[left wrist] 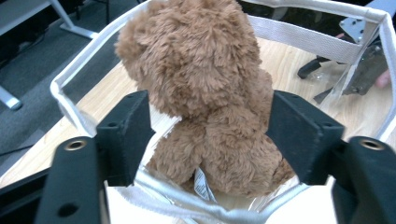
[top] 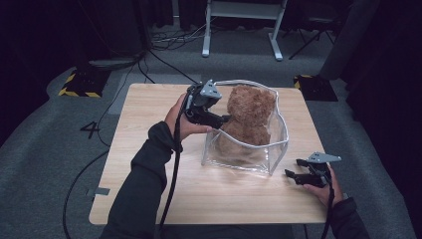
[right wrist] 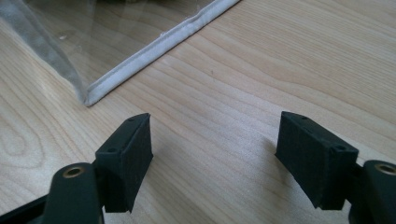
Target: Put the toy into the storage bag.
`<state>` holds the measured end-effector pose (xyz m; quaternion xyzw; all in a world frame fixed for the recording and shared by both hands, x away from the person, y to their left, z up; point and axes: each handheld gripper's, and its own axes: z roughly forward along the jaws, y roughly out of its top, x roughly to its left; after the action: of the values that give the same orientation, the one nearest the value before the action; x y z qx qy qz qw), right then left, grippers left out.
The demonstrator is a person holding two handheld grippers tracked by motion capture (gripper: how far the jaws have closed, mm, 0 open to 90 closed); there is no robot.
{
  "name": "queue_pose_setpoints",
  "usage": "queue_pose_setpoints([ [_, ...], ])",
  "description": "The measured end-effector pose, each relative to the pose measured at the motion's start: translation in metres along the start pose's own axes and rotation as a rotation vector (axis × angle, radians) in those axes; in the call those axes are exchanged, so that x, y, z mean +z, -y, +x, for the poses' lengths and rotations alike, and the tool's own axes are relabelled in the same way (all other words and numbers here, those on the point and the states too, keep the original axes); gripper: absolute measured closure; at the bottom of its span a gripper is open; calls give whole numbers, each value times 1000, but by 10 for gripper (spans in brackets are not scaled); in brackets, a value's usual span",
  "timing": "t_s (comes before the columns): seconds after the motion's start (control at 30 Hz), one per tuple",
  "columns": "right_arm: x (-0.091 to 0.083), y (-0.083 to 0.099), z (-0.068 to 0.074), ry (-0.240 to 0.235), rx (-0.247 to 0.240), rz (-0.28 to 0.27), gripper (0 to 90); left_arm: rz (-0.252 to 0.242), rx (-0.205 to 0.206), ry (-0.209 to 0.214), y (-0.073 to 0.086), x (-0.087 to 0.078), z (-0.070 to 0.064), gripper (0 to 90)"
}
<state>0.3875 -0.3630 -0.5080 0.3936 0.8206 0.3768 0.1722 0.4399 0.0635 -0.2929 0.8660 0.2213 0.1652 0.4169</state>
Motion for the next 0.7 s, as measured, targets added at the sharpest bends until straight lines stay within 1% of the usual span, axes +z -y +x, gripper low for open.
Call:
queue_pose_setpoints([
  [0.07, 0, 0, 0, -2, 1, 0, 268, -5, -6, -19, 2, -2, 0, 254],
  [0.13, 0, 0, -1, -4, 2, -1, 269, -16, -20, -24, 5, -5, 1, 234],
  [0.2, 0, 0, -1, -4, 2, -1, 268, -36, -25, -28, 9, -9, 3, 215],
  [0.27, 0, 0, -1, -3, 2, -1, 268, -44, -33, -38, 12, -12, 6, 213],
  [0.37, 0, 0, -1, -4, 2, -1, 269, -67, -40, -42, 18, -17, 9, 205],
  [0.4, 0, 0, -1, -4, 2, -1, 269, -70, -35, -47, 19, -19, 10, 206],
  [0.5, 0, 0, -1, -3, 1, -1, 268, -75, -36, -64, 24, -24, 11, 205],
  [0.7, 0, 0, 0, -2, 2, 0, 269, -58, -33, -103, 33, -30, 13, 205],
])
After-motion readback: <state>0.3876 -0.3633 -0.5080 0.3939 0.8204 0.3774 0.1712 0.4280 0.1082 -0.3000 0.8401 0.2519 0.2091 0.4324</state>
